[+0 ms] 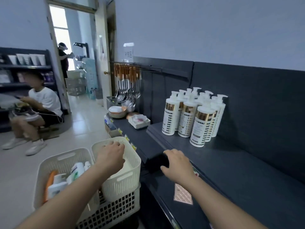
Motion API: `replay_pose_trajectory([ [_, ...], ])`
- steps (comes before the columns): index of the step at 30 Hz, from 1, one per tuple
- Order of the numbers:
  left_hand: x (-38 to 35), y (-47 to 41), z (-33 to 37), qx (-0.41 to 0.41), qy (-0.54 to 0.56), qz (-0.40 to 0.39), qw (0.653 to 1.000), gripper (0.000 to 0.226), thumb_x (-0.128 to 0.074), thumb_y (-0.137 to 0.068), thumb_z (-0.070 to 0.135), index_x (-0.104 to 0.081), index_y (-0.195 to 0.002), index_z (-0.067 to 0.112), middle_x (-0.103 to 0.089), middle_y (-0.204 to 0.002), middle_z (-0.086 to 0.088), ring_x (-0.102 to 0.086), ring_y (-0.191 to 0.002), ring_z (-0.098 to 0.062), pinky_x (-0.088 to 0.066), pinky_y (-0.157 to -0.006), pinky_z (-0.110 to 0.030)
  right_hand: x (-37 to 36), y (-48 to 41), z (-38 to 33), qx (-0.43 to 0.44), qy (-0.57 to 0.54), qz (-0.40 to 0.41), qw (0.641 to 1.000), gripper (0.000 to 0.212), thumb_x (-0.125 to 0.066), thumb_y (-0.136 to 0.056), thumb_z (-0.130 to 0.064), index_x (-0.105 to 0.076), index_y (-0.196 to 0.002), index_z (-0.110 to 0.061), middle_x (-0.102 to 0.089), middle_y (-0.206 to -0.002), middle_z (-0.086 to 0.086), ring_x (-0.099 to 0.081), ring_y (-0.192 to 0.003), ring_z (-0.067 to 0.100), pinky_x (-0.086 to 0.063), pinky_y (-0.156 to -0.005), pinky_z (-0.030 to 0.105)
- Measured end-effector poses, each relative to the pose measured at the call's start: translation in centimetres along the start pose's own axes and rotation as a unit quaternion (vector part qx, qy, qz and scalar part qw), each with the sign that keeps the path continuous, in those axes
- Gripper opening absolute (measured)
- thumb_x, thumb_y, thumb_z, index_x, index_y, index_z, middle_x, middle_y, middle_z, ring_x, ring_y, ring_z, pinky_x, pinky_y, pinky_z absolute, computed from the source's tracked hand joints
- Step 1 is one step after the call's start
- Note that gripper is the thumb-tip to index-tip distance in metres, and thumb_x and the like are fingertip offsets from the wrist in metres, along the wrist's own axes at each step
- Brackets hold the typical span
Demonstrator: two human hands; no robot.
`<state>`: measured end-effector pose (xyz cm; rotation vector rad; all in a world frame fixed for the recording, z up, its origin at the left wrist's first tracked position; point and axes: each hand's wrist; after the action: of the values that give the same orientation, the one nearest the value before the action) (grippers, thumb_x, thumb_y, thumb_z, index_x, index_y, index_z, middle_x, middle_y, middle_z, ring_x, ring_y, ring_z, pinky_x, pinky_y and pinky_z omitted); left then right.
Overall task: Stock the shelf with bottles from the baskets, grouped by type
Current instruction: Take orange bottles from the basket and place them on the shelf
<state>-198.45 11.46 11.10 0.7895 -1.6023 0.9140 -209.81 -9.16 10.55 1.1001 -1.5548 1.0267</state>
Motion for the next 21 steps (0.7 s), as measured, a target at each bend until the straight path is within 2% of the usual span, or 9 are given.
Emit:
replay_pose_trajectory([
  [11, -4.8, -0.6, -15.6, 0.058, -0.009, -0.03, 0.998, 0.038, -0.058, -0.09, 0.038, -0.053, -0.123, 0.019, -0.058, -0.125, -0.001, -0.052, -0.119, -0.021, -0.045, -0.088, -0.034, -6.9, -8.8, -14.8, 0.05, -0.019, -0.058, 0.997, 0.049, -0.056, -0.091, -0.039, -0.045, -0.134, -0.019, -0.048, -0.137, 0.002, -0.042, -0.128, 0.024, -0.041, -0.102, 0.038],
  [15, -7.1, -0.4, -20.1, 0.088, 0.007, -0.048, 0.995, 0.034, -0.059, -0.088, 0.038, -0.055, -0.117, 0.018, -0.06, -0.122, -0.003, -0.054, -0.115, -0.023, -0.046, -0.089, -0.035, -9.6, -11.4, -18.9, 0.081, -0.028, -0.088, 0.992, 0.056, -0.055, -0.092, -0.039, -0.041, -0.142, -0.019, -0.044, -0.145, 0.001, -0.037, -0.135, 0.022, -0.038, -0.107, 0.037],
  [21, -11.2, -0.7, -25.4, 0.138, 0.013, -0.092, 0.986, 0.032, -0.058, -0.089, 0.033, -0.055, -0.117, 0.018, -0.059, -0.12, -0.002, -0.052, -0.117, -0.024, -0.045, -0.084, -0.034, -13.9, -15.4, -24.0, 0.134, -0.043, -0.122, 0.982, 0.052, -0.061, -0.089, -0.034, -0.047, -0.137, -0.019, -0.047, -0.142, 0.001, -0.041, -0.132, 0.022, -0.041, -0.106, 0.037],
])
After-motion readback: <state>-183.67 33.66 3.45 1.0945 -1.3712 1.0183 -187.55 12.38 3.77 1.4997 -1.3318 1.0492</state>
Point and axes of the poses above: each hand's wrist, its own y-axis away from the middle knuckle, its own x-axis out of the back of the hand, z = x × y
